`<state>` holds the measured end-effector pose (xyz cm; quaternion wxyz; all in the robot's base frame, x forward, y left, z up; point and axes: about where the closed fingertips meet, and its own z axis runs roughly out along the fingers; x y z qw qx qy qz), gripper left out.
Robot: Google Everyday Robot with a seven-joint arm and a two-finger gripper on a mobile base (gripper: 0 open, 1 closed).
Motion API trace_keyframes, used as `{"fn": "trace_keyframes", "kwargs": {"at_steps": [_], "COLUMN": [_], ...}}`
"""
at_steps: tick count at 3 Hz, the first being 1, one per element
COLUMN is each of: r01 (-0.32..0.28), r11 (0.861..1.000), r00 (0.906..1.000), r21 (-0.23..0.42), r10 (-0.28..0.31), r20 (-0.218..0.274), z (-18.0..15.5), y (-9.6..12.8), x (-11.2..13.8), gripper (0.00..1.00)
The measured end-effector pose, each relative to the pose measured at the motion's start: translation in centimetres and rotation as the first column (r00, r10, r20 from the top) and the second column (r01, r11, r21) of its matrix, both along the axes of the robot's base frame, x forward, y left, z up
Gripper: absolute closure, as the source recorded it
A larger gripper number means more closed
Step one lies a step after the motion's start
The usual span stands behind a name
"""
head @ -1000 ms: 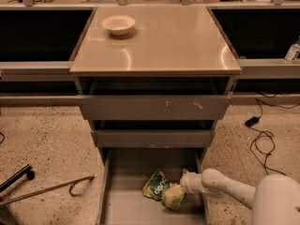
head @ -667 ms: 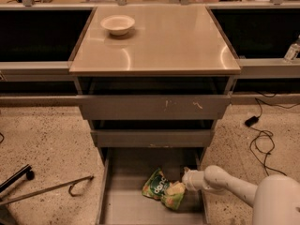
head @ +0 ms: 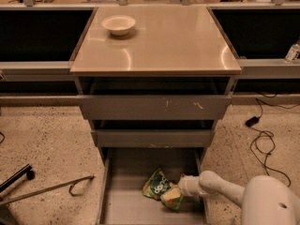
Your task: Pick green rice chip bag from bottom drawer and place on counter
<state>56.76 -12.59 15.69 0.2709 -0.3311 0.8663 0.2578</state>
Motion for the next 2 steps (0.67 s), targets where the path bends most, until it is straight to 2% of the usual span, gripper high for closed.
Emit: {"fn": "trace_keyframes", "kwargs": {"at_steps": [1,2], "r01": [-0.002,-0.002], "r11": [1.0,1.0], "r00": [0.9991,0.9989], "r21": [-0.003,-0.003], "r10": [0.002,0.002], "r20": [-0.043,-0.047], "z": [-3.36,-3.8], "y": [1.02,1.18], "x": [-0.85,-0.97], "gripper": [0.0,0.18]}}
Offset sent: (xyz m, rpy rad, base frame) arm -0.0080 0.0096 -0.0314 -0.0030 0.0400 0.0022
